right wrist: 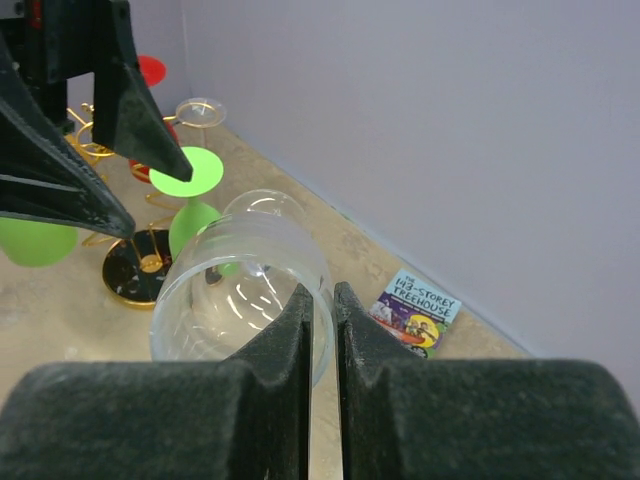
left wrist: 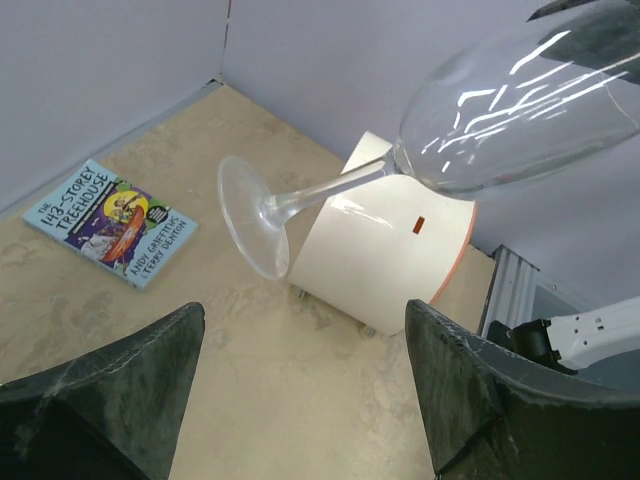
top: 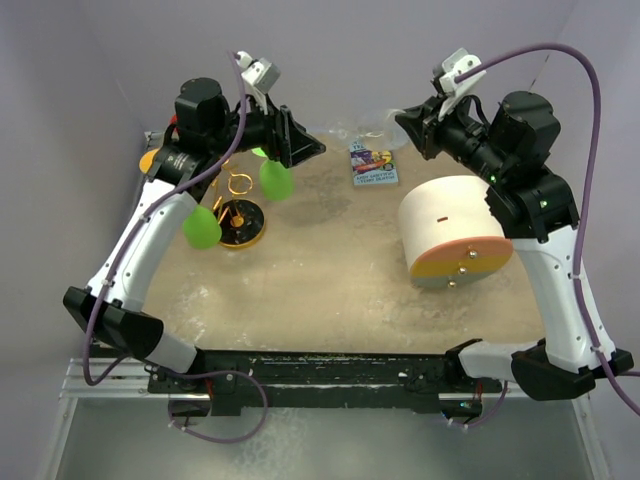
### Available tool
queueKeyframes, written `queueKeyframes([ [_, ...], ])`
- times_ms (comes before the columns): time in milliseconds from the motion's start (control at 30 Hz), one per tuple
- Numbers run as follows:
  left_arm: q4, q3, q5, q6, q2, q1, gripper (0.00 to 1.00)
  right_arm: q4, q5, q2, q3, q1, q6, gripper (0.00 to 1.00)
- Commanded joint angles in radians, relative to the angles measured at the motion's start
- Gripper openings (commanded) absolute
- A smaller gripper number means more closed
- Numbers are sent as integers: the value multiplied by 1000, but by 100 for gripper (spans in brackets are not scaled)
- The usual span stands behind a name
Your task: Place the wine glass upside down on the wine glass rack
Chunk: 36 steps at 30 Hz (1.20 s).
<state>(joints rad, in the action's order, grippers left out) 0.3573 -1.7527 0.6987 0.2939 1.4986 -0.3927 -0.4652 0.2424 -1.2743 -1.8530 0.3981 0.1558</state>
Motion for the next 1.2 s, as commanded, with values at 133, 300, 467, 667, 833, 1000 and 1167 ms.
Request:
queueKeyframes([
  [133, -59, -16, 55, 85, 33, -8, 73, 63, 121, 27, -48, 2, -14, 0],
  [300, -38, -22, 61, 59, 65, -31, 68, 61, 163, 17, -59, 2, -25, 0],
  [467, -36, -28, 49, 62, 81, -34, 57, 57, 170, 15, -72, 2, -33, 0],
  [667, -48, -25, 65, 81, 91, -34, 41, 58, 184, 15, -64, 2, -34, 0],
  [833, -59, -25, 72, 91, 94, -34, 28, 60, 193, 12, -55, 2, -34, 0],
  [1000, -67, -18, 76, 111, 91, -35, 9, 66, 193, 13, -40, 2, -26, 0],
  [1167, -116, 13, 94, 141, 61, -33, 0, 67, 197, 19, 3, 2, -9, 2],
])
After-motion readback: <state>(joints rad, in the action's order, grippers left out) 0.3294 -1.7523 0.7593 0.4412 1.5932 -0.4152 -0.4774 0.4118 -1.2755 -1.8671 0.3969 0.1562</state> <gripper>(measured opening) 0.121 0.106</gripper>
